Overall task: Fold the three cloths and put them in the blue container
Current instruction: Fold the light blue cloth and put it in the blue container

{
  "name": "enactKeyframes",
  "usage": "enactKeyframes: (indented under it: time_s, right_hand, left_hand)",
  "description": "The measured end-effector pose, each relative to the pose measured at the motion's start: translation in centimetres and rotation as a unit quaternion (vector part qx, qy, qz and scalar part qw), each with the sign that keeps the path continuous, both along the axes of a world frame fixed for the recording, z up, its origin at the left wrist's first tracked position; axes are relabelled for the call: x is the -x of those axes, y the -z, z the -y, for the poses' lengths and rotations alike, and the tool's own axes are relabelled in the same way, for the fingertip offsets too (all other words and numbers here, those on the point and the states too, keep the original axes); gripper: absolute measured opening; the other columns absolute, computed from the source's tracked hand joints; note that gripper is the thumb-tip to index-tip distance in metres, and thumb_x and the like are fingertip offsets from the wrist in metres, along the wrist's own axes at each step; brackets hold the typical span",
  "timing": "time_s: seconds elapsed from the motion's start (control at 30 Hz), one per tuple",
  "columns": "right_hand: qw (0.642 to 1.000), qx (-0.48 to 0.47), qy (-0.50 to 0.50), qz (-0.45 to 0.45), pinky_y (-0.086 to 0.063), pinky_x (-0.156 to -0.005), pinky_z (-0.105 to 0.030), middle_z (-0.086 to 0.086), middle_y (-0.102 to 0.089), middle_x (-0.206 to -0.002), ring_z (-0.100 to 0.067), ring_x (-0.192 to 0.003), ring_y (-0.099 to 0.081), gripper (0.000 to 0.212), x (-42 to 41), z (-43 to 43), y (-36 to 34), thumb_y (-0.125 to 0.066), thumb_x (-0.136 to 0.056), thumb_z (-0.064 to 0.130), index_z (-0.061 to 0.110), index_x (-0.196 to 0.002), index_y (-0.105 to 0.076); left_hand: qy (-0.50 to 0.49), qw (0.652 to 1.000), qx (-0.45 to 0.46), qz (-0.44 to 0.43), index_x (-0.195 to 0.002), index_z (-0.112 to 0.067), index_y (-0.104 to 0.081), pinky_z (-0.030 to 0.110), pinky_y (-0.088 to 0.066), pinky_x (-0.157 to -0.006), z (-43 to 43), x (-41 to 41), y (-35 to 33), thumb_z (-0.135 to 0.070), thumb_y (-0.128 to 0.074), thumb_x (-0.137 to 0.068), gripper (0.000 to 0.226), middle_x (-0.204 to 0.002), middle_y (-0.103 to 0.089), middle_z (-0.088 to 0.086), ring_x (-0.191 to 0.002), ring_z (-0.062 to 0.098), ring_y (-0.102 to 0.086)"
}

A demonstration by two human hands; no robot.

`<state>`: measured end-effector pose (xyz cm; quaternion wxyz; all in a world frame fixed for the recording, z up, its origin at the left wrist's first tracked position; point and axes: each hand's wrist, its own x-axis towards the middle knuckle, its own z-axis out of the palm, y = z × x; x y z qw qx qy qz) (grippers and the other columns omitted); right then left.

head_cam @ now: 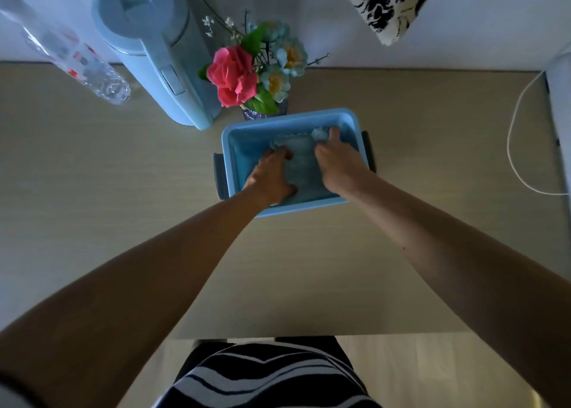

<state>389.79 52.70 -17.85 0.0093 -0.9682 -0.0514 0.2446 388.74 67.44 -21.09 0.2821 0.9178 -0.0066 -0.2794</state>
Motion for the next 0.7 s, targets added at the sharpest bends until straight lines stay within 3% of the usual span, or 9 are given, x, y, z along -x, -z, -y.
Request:
enactKeyframes:
  time_s: [0.13, 0.23, 0.3, 0.43, 0.7]
  right_hand:
    - [0.993, 0.051, -0.062, 0.089, -0.043, -0.102, -0.045, -0.019, -0.025, -0.151, -0.038, -0.128, -0.044, 0.051, 0.3, -0.7, -1.2, -0.069, -0.079, 0.0, 0.003, -0.128, -0.055]
    - [0.974, 0.068, -0.175, 0.13, -0.038, -0.102, -0.045, -0.017, -0.039, -0.142, -0.035, -0.128, -0.043, 0.043, -0.2, -0.6, -2.0, -0.069, -0.078, 0.004, 0.005, -0.12, -0.061]
    - [0.968, 0.065, -0.222, 0.093, -0.04, -0.101, -0.044, -0.015, -0.046, -0.135, -0.033, -0.125, -0.047, 0.036, -0.8, -0.2, -1.8, -0.062, -0.084, 0.005, 0.007, -0.12, -0.063]
    - [0.97, 0.112, -0.217, 0.014, -0.041, -0.103, -0.045, -0.018, -0.044, -0.138, -0.034, -0.125, -0.051, 0.036, -1.6, 0.8, -0.4, -0.055, -0.093, 0.008, 0.006, -0.129, -0.058]
    - [0.982, 0.105, -0.157, -0.008, -0.048, -0.094, -0.045, -0.019, -0.034, -0.144, -0.037, -0.131, -0.043, 0.053, -1.0, 0.3, 2.4, -0.057, -0.092, 0.002, 0.003, -0.143, -0.041]
  left_hand:
    - [0.05, 0.989, -0.113, 0.076, -0.13, -0.025, -0.052, 0.049, -0.052, -0.092, 0.0, -0.1, -1.2, -0.04, -0.084, -0.069, 0.071, -0.134, -0.039, 0.011, -0.118, 0.036, -0.052]
    - [0.137, 0.965, -0.15, 0.168, -0.131, -0.02, -0.055, 0.046, -0.046, -0.099, 0.4, -0.5, -1.5, -0.05, -0.08, -0.07, 0.073, -0.132, -0.041, 0.009, -0.124, 0.03, -0.044]
    - [0.187, 0.958, -0.149, 0.16, -0.133, -0.016, -0.055, 0.043, -0.04, -0.105, 0.6, -0.8, -1.1, -0.056, -0.078, -0.07, 0.079, -0.133, -0.044, 0.009, -0.127, 0.029, -0.043]
    - [0.216, 0.957, -0.155, 0.117, -0.137, -0.016, -0.051, 0.045, -0.036, -0.11, 0.6, -1.1, -0.1, -0.06, -0.077, -0.07, 0.084, -0.143, -0.041, 0.009, -0.135, 0.03, -0.039]
    - [0.242, 0.949, -0.179, 0.092, -0.148, -0.018, -0.035, 0.047, -0.035, -0.109, 0.4, -1.3, 1.3, -0.06, -0.073, -0.074, 0.093, -0.152, -0.033, 0.008, -0.142, 0.03, -0.032]
